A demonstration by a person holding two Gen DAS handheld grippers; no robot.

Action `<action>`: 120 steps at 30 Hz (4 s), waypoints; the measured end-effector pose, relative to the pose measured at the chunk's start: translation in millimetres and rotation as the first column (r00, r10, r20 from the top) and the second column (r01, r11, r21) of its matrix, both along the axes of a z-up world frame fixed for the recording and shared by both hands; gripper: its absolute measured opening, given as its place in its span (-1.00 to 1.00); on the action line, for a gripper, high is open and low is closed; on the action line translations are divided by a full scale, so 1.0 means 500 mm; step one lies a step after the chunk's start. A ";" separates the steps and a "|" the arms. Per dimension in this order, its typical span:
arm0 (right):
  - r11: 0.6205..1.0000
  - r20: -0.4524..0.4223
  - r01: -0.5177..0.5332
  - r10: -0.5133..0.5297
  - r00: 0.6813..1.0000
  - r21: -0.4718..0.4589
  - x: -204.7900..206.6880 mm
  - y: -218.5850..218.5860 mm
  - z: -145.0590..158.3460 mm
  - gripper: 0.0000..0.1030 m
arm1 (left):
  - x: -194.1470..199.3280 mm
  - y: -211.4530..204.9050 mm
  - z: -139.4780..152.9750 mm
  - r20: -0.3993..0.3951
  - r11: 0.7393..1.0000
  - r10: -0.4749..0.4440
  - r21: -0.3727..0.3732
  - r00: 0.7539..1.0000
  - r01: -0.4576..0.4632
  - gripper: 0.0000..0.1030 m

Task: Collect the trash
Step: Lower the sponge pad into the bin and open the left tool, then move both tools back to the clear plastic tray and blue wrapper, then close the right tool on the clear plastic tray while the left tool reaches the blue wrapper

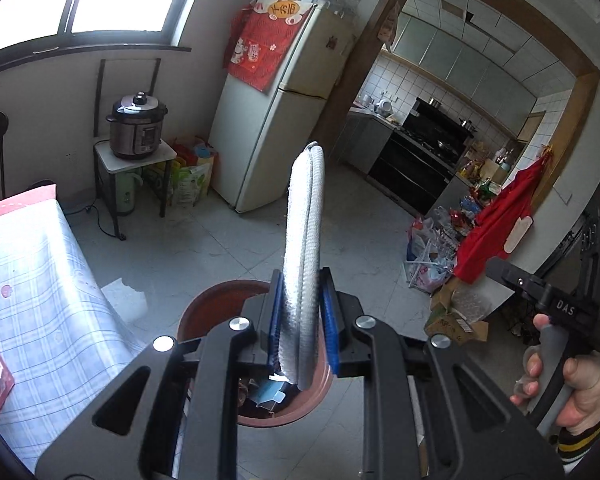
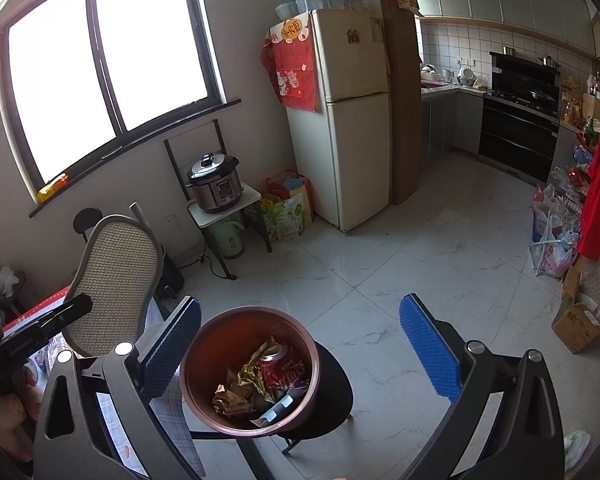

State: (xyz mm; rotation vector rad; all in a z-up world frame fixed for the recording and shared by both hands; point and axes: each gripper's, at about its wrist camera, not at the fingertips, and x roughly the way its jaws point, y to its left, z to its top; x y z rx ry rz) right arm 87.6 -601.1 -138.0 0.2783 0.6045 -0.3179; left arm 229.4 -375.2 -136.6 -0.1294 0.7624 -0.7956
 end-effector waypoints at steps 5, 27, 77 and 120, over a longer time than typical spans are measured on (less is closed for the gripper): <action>1.000 -0.027 -0.002 0.002 1.000 0.005 -0.003 -0.008 -0.025 0.89 | 0.027 -0.052 -0.048 -0.060 0.999 -0.028 0.029 0.998 0.030 -0.59; 0.999 -0.011 -0.051 0.051 0.999 0.010 0.020 0.054 -0.015 0.89 | 0.010 0.058 0.034 0.103 0.997 0.025 0.066 0.994 -0.032 0.89; 0.578 -0.395 -0.802 0.709 0.584 -0.149 0.426 1.168 -0.317 0.89 | -0.192 1.251 -0.155 -0.005 0.559 0.822 0.197 0.570 -0.805 0.89; 0.627 -0.469 -0.778 0.676 0.569 -0.041 0.488 1.148 -0.399 0.72 | -0.150 1.223 -0.226 -0.096 0.646 0.761 0.207 0.642 -0.735 0.89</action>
